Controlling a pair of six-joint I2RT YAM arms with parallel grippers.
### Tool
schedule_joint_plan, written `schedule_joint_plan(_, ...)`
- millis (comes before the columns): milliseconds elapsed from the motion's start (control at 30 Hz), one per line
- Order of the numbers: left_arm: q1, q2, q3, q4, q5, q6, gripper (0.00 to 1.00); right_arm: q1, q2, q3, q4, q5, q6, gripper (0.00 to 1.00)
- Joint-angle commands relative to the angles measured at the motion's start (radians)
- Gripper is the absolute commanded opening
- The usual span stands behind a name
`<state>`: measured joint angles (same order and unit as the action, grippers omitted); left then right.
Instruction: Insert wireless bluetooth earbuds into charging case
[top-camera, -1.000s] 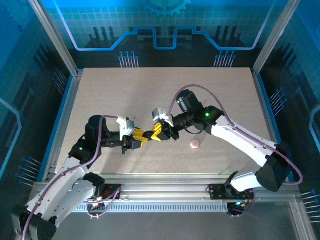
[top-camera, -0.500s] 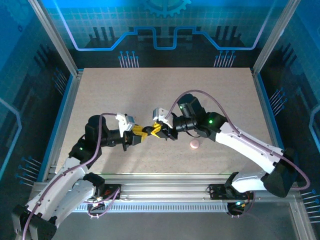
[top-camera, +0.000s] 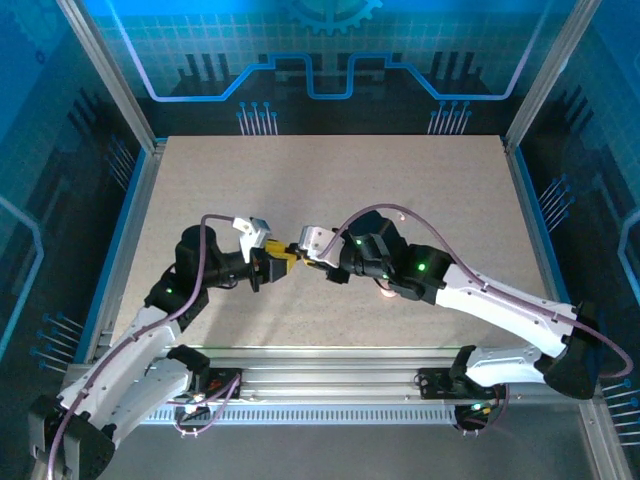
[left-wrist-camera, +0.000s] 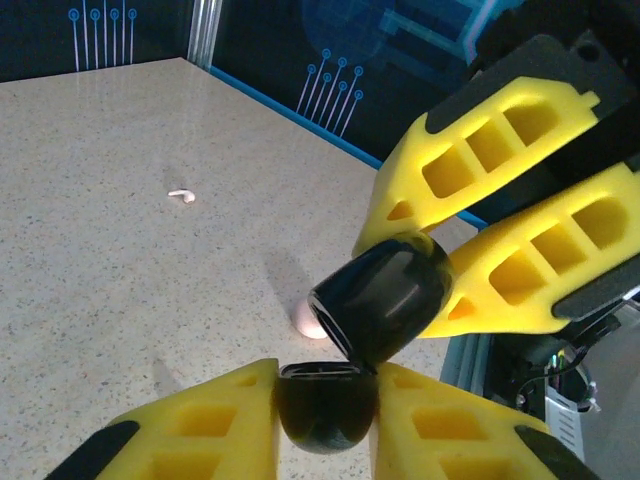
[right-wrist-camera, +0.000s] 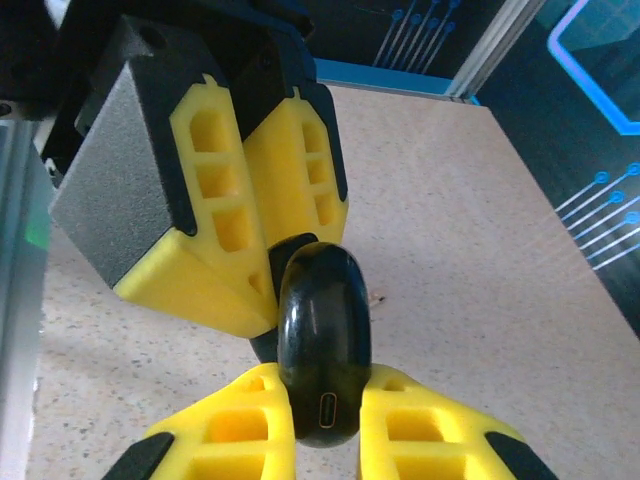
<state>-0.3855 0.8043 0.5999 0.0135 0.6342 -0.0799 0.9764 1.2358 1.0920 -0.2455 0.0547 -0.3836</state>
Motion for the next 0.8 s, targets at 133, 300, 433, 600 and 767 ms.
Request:
schedule_joint_plan(133, -0.015, -0.005, 0.020, 0.061, 0.050, -0.069, 0.37, 0.039, 0.000, -0.009, 0.106, 0.219, -0.083, 0.14)
schedule_joint_plan(300, -0.014, -0.006, 0.024, 0.059, 0.020, -0.099, 0.45, 0.061, -0.002, -0.022, 0.144, 0.280, -0.137, 0.14)
schedule_joint_plan(433, -0.015, 0.006, 0.064, 0.002, -0.091, -0.204, 0.51, 0.065, -0.015, -0.052, 0.199, 0.349, -0.235, 0.15)
schedule_joint_plan(600, -0.015, 0.072, 0.160, -0.117, -0.176, -0.400, 0.54, 0.053, -0.033, -0.160, 0.396, 0.394, -0.524, 0.15)
schedule_joint_plan(767, -0.015, 0.126, 0.217, -0.157, -0.171, -0.645, 0.52, 0.020, -0.023, -0.207, 0.547, 0.380, -0.711, 0.15)
